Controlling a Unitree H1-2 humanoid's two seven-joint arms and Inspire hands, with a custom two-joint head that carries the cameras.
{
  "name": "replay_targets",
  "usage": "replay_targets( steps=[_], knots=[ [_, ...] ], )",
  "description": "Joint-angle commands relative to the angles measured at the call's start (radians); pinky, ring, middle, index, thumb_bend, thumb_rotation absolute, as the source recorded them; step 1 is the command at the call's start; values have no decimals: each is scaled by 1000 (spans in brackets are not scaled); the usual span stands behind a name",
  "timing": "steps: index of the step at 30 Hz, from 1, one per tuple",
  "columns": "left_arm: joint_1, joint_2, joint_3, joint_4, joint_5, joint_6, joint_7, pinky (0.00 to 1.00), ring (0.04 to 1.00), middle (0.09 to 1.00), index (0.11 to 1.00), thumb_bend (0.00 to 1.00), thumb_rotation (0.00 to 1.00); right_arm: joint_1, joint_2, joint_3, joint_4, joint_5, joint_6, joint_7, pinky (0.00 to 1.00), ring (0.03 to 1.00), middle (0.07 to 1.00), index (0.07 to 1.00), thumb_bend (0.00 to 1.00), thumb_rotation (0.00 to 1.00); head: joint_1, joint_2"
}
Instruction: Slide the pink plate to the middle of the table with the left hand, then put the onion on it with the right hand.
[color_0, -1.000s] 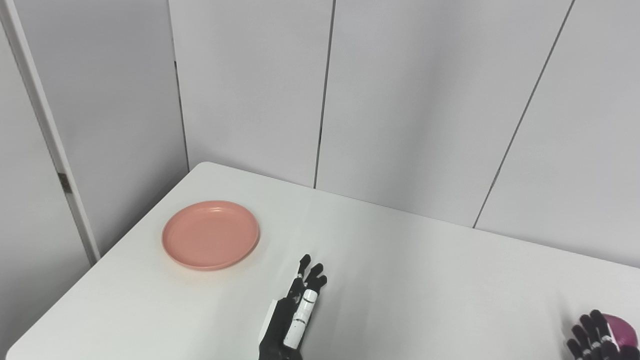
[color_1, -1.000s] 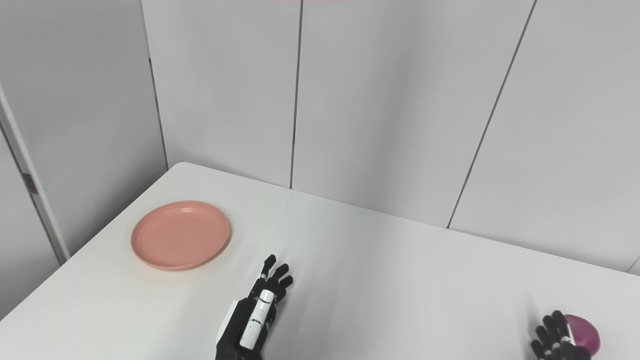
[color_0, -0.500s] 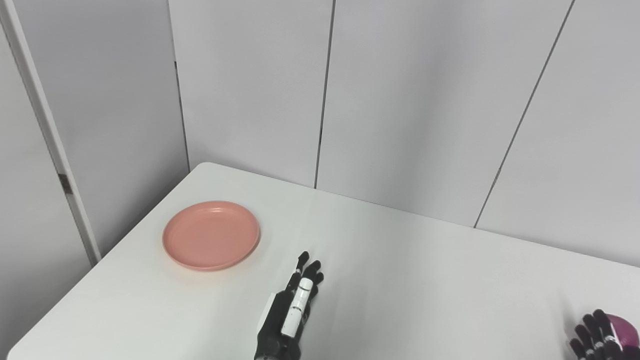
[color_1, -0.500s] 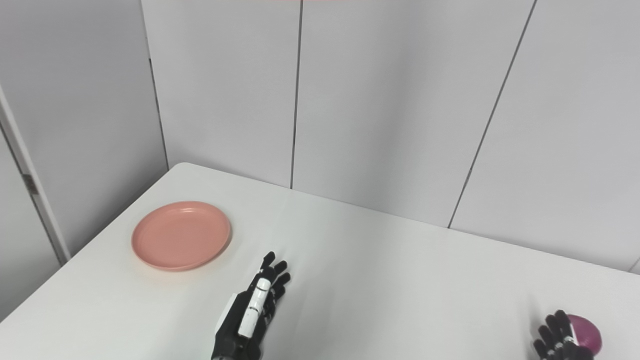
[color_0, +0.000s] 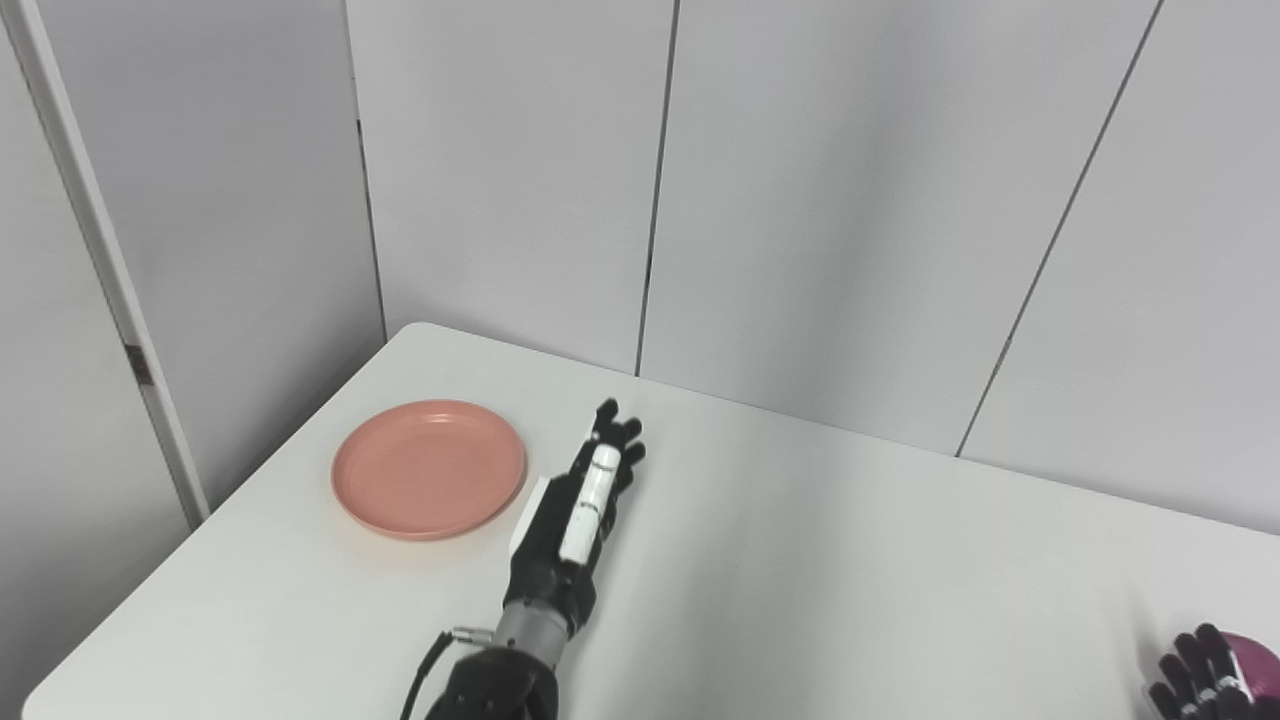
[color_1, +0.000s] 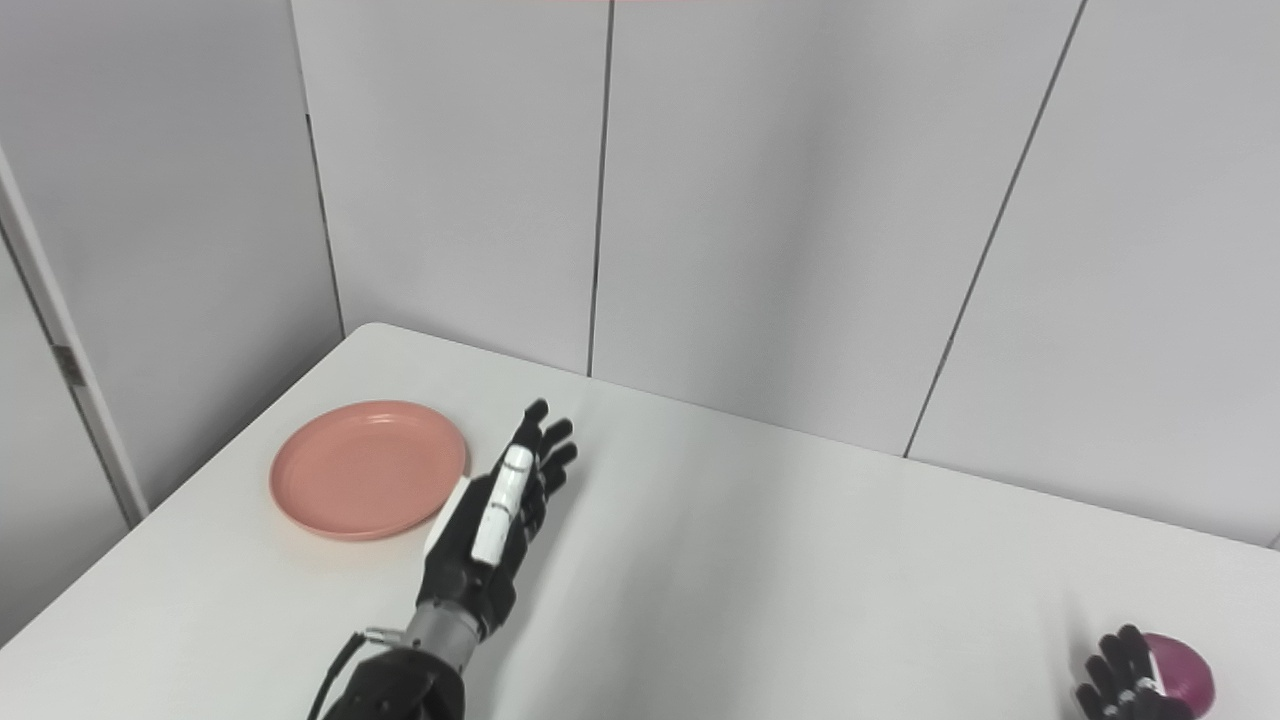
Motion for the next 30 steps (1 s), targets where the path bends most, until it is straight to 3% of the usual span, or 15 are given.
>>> replay_targets(
  steps=[1, 8, 12, 16, 23, 30],
  knots=[
    [-57, 7, 13, -33, -6, 25, 7, 1000, 946, 955, 976, 715, 879, 68, 34, 9, 72, 6, -27, 2, 1000, 1000, 989, 1000, 713, 1000, 2, -1],
    [-118, 59, 55, -33, -19, 100, -12, 1000, 943, 940, 957, 754, 852, 71, 35, 11, 69, 3, -25, -2, 1000, 1000, 994, 1000, 715, 1000, 5, -7],
    [-148, 123, 72, -12, -18, 100, -29, 1000, 940, 924, 969, 705, 939, 70, 36, 10, 76, 5, -29, -1, 1000, 1000, 993, 1000, 687, 1000, 5, -11],
    [-176, 161, 106, 9, -29, 87, -24, 969, 921, 907, 973, 707, 931, 70, 35, 10, 79, 6, -30, 1, 1000, 1000, 994, 1000, 699, 1000, 6, -13],
    [-235, 273, 158, 53, -53, 132, -51, 986, 902, 878, 947, 829, 997, 65, 32, 5, 94, 15, -37, 7, 1000, 1000, 988, 1000, 684, 1000, 10, -21],
    [-282, 367, 201, 110, -71, 124, -70, 993, 872, 852, 952, 865, 1000, 67, 30, 8, 90, 10, -37, 6, 1000, 1000, 993, 1000, 686, 1000, 12, -23]
  ],
)
